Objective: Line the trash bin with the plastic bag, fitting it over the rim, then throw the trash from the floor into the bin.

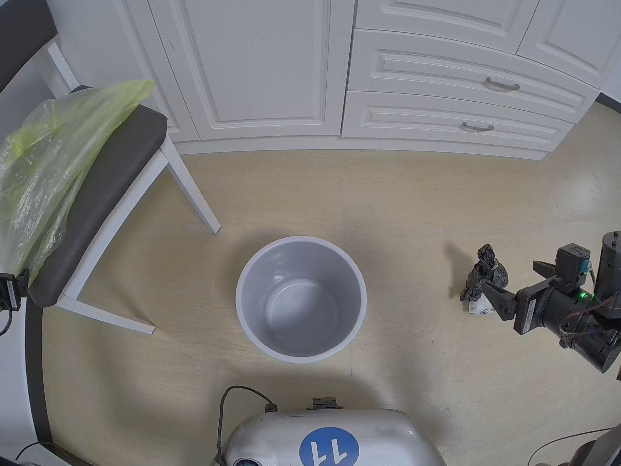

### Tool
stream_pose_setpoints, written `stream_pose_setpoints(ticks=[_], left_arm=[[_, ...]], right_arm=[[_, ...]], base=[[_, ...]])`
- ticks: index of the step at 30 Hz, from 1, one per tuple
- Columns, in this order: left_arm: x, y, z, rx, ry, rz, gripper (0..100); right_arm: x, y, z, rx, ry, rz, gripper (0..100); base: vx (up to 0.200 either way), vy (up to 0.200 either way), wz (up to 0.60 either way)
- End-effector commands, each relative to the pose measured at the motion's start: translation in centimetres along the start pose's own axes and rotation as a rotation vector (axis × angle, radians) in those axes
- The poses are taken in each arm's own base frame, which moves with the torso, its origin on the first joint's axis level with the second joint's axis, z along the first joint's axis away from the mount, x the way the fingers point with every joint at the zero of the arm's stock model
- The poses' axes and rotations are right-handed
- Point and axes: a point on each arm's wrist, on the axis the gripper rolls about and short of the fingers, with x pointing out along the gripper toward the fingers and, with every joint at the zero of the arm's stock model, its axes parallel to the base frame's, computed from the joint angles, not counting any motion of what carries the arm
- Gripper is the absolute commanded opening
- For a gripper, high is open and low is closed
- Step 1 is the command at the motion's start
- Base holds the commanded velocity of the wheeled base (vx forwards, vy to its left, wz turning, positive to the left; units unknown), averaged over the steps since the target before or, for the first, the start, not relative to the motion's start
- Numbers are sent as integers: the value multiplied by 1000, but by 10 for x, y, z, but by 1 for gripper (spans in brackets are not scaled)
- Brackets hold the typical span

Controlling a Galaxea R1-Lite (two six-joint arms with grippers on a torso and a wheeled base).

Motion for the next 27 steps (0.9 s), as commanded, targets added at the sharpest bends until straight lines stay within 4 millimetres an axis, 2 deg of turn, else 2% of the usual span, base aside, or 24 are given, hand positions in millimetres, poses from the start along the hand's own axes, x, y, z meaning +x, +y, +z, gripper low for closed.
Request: stream_pose_setpoints(ticks=[1, 12, 27], left_arm=[[2, 3, -2, -3, 12, 14, 100], [6, 13, -3, -15, 0, 69, 100], [6, 44, 4, -39, -44, 205, 100]], right_arm=[[3, 1, -5, -10, 22, 9, 100], [5, 3, -10, -22, 48, 25, 100], [5, 3, -11, -23, 49, 29, 100]], base=[[0, 0, 0], [0, 0, 0], [0, 0, 0]])
